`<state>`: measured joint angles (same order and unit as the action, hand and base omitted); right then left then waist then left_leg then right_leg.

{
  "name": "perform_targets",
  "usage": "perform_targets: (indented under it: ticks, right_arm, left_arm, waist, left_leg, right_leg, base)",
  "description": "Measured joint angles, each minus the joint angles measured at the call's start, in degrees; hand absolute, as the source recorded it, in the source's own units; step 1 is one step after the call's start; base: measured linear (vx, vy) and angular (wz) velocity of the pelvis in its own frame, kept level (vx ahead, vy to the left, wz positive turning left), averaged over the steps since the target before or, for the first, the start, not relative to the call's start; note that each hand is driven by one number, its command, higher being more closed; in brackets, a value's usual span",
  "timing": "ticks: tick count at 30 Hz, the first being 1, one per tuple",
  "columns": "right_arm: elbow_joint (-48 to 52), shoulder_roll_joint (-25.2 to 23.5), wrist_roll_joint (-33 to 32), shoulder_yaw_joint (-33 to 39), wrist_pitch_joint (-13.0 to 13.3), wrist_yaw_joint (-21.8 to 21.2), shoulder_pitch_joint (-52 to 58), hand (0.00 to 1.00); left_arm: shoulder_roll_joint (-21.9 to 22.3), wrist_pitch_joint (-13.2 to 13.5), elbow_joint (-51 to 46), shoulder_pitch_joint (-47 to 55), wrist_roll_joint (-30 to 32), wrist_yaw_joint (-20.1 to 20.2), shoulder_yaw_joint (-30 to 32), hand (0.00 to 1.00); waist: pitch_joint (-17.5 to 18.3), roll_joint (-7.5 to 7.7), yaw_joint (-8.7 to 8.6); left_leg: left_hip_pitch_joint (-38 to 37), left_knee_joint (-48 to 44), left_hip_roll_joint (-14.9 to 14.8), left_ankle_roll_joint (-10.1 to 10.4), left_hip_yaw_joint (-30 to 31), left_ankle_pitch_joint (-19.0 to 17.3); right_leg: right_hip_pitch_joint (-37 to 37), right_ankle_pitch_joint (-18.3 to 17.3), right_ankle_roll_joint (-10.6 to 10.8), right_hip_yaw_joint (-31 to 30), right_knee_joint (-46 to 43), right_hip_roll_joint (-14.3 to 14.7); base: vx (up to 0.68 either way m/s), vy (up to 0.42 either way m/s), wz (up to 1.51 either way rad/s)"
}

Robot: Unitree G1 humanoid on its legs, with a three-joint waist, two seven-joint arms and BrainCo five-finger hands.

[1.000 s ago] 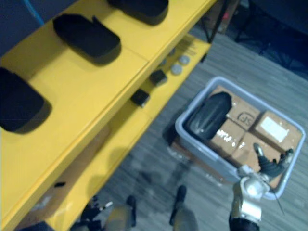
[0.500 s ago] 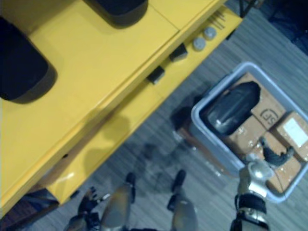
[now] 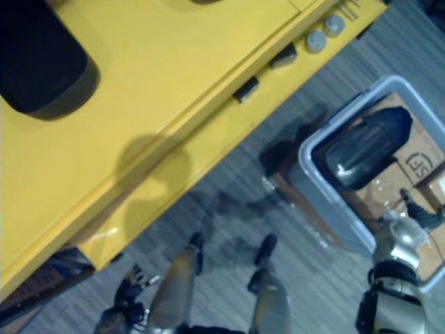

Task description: Walk over and take plastic housings, then place them on the shelf

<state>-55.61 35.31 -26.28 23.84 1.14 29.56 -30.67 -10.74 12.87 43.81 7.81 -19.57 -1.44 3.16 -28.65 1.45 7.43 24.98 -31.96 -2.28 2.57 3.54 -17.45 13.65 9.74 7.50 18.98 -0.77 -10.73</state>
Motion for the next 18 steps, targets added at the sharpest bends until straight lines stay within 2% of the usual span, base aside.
perform_targets:
  ticks: [5,9,11,18]
  right_arm:
    - [-1.3,2.9,0.1,-0.7,0.2,0.0,-2.6,0.00]
    - [-1.3,3.8,0.2,-2.9,0.1,0.1,-4.3,0.00]
    - [-1.4,4.5,0.2,-3.2,-0.1,0.1,-5.3,0.00]
    - [-1.8,5.8,0.3,-7.2,-3.7,-0.1,-10.0,0.00]
  left_arm:
    - [0.0,1.2,-0.1,0.0,-0.7,0.5,-1.8,0.00]
    - [0.1,1.5,-0.1,0.0,-0.7,0.8,-2.3,0.00]
    - [0.1,1.6,-0.1,0.0,-0.7,0.8,-3.2,0.00]
    - [0.8,2.1,0.1,0.0,-2.6,1.1,-6.6,0.00]
  waist:
    - [-0.8,-1.40,0.54]
    - [-0.8,-1.51,1.16]
    - [-1.1,-2.04,1.30]
    - [-1.7,-4.14,1.48]
  left_leg:
    - [1.2,-0.4,0.3,-0.1,0.4,0.1]
    - [2.3,-0.4,0.2,-0.3,0.5,0.3]
    - [2.6,-0.5,0.3,-0.3,0.6,0.4]
    - [3.4,-0.5,0.9,-0.5,0.7,0.8]
  right_leg:
    - [0.9,0.0,0.0,0.0,-0.3,-0.2]
    - [2.3,0.0,0.0,0.0,-0.7,-0.2]
    - [2.5,0.0,0.0,0.0,-0.9,-0.3]
    - [3.6,0.0,0.0,0.1,-1.7,-0.9]
  base:
    - [0.00,0.008,0.04]
    - [0.00,-0.001,0.00]
    - [-0.01,0.010,0.04]
    - [0.00,0.003,0.01]
